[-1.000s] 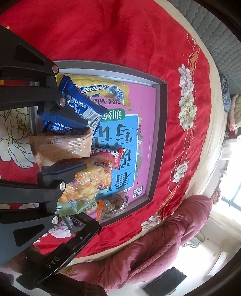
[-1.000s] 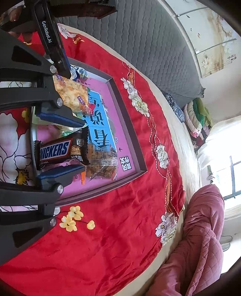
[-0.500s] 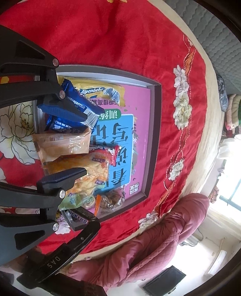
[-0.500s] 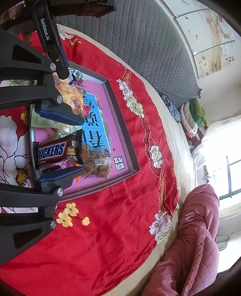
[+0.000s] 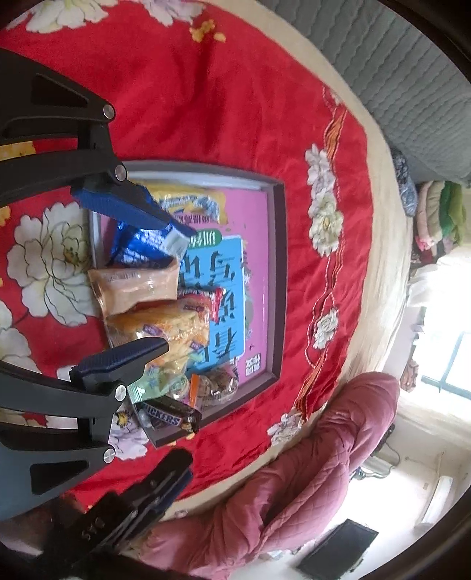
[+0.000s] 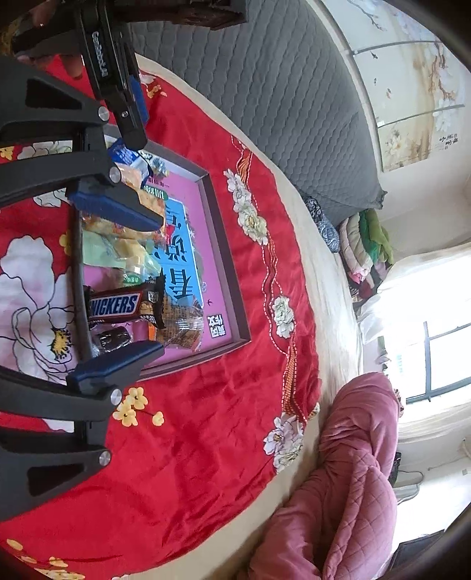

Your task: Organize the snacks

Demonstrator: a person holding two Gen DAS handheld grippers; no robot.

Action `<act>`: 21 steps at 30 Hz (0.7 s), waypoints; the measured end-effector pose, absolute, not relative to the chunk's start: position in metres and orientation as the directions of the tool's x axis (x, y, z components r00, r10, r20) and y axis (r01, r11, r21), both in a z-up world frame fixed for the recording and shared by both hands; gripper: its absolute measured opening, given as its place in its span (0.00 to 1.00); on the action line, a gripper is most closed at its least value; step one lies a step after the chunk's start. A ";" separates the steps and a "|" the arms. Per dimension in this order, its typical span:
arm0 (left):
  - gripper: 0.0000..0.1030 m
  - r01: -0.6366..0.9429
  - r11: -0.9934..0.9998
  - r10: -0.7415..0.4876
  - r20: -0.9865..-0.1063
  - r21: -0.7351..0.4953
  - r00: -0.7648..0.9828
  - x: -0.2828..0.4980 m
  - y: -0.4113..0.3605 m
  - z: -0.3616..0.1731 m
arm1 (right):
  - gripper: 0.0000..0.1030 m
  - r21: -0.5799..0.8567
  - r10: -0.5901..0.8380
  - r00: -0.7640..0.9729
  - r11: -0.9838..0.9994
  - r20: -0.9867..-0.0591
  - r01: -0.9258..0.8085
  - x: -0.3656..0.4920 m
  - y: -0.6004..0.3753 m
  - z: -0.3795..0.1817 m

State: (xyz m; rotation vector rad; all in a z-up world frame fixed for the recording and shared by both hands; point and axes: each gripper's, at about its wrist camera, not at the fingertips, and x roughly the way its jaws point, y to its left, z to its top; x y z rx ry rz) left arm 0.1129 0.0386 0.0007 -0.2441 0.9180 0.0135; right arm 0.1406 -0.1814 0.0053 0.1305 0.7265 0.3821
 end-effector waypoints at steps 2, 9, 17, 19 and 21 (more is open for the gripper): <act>0.67 -0.116 0.972 -0.094 -0.788 -0.205 0.608 0.109 0.038 0.002 | 0.63 0.235 0.374 0.691 0.927 -0.618 -0.292 0.135 -0.182 0.010; 0.75 -0.103 0.983 -0.059 -0.796 -0.150 0.602 0.090 0.027 0.005 | 0.70 0.214 0.364 0.692 0.931 -0.623 -0.297 0.108 -0.183 0.019; 0.75 -0.090 0.986 -0.062 -0.807 -0.141 0.587 0.067 0.018 0.010 | 0.72 0.176 0.344 0.686 0.936 -0.641 -0.305 0.079 -0.184 0.026; 0.75 -0.096 0.987 -0.053 -0.815 -0.132 0.578 0.061 0.018 0.010 | 0.72 0.170 0.343 0.685 0.936 -0.643 -0.308 0.073 -0.185 0.027; 0.75 -0.102 0.987 -0.047 -0.822 -0.127 0.567 0.057 0.018 0.008 | 0.75 0.169 0.340 0.681 0.937 -0.649 -0.307 0.068 -0.186 0.026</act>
